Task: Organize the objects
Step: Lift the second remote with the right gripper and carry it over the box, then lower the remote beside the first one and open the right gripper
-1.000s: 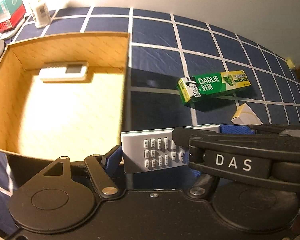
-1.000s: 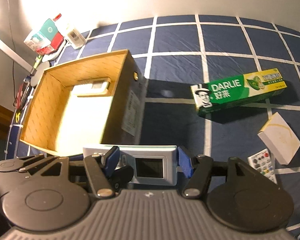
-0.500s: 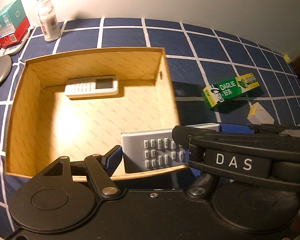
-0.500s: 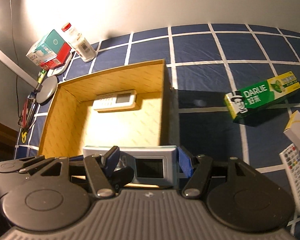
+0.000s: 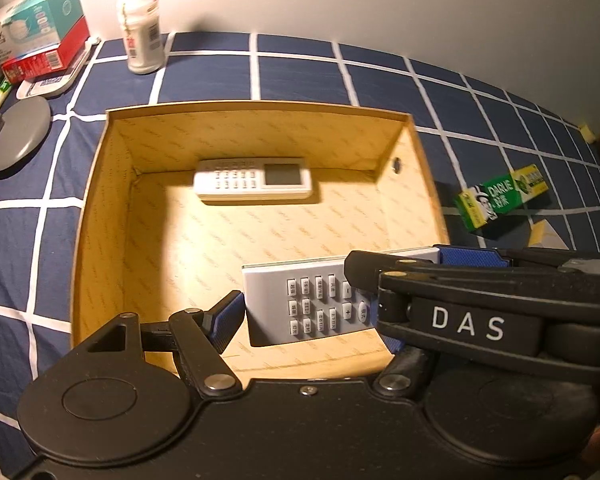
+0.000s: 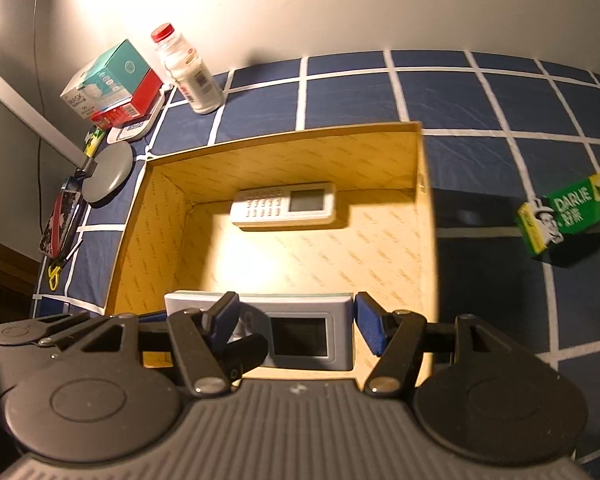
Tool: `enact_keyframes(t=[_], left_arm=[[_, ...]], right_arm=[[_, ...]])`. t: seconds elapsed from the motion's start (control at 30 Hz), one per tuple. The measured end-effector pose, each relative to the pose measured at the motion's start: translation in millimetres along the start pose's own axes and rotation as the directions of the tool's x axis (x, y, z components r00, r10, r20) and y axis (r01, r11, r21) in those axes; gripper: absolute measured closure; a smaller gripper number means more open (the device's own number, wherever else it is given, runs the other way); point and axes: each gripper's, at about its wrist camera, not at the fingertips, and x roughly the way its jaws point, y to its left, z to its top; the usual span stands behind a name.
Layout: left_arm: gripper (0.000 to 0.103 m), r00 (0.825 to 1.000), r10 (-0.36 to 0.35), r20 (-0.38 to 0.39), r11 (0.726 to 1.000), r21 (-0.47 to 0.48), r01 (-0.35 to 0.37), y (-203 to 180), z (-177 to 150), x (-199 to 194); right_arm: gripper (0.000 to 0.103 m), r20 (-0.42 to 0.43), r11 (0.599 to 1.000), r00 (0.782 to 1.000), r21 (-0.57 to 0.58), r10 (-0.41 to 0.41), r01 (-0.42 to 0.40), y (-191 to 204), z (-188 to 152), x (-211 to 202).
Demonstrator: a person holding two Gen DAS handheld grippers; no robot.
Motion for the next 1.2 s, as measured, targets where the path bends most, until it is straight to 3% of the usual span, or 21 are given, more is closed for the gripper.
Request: enact_keyframes(t=[0.27,0.7,1.2], left_arm=[[0.036,0.999,-0.018,-0.042,1.000,-0.023,0.017,34.4,29.9,30.6],[0.036,0.986,-0.046,-0.162,0.999,-0.034,0.041,67.0,63.8,109.5],[0.036,0.977,-0.046,-0.207,0.999,-0.025,0.041,78.1,76.9,147.7]], right_arm=[[0.040,-0.046,1.000,0.999,-0.009,-0.015,0.015,14.0,29.0,42.3],[0.040,-0.159,0.998,0.987,0.036,-0.036,0.042,-1.5,58.4,126.7],[0.040,-0.208,0.997,0.977,0.063,-0.034,0.048,-14.4,70.1,168.0]])
